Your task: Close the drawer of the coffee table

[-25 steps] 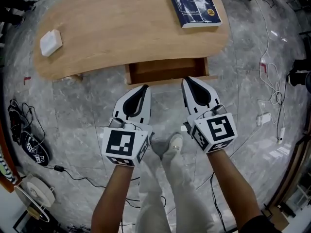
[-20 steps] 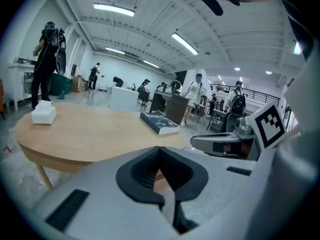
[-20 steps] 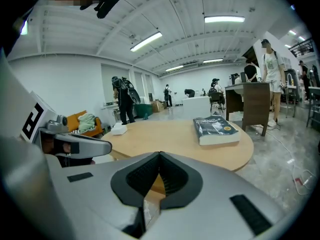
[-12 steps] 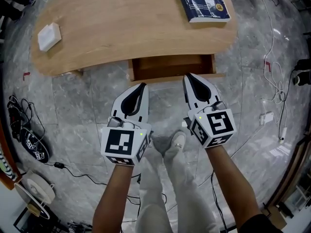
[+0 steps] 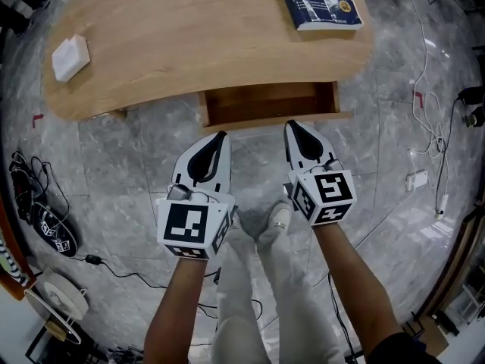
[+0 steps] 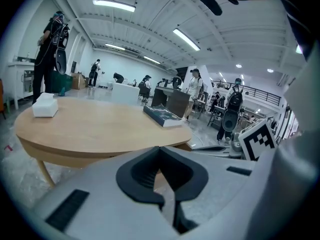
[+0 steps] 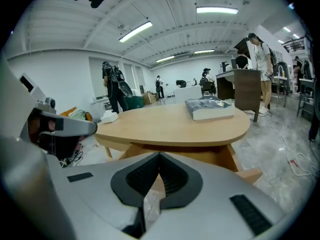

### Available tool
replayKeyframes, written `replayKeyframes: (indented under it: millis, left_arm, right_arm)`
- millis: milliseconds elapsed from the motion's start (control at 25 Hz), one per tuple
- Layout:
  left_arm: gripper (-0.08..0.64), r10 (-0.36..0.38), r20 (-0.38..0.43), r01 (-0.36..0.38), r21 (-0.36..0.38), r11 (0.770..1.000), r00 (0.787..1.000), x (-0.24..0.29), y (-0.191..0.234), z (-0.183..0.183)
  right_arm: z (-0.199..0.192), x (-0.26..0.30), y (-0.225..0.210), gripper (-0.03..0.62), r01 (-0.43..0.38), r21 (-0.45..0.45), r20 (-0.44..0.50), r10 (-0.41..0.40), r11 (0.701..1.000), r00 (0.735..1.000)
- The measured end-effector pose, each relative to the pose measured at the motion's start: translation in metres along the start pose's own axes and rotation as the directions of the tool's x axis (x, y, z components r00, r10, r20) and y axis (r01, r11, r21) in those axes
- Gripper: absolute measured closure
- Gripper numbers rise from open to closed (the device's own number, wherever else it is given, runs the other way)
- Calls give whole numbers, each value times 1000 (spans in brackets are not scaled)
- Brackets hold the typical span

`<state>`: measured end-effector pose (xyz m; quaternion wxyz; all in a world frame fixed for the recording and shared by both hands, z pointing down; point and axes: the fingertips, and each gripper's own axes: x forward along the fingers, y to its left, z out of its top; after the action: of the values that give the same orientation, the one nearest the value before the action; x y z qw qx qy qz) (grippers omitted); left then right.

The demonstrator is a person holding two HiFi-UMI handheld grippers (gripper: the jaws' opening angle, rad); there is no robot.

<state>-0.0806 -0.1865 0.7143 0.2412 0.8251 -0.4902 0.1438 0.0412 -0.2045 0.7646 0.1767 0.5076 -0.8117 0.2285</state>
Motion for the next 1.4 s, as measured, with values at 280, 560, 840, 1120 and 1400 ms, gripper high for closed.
replayKeyframes:
  millis: [280,560,840,1120,1400]
  left_arm:
    - [558,-10,-7,10,8,1000,1000,2,5,-4]
    - [557,-20,-16,20,10,1000,1000,3,7,-10]
    - [557,-23,-34,23,10,1000,999,0,11,-21]
    - [557,-25,-44,25,3,1000,999,-1,12,-29]
    - [557,-18,-55,18,-3,1000,998,-1,18,-34]
  right_arm:
    - [-30,11,-2,580,23,8,-47,-23,1000,999]
    - [-61,23,-7,581,45,-1,-109,-45,999,993]
    - [-82,31,-4,580,53,-5,-146,-53,999,988]
    - [-84,39,-7,580,63,8,-148,-62,998,987]
    - [-86,45,-10,580,74,21,-146,-71,997,987]
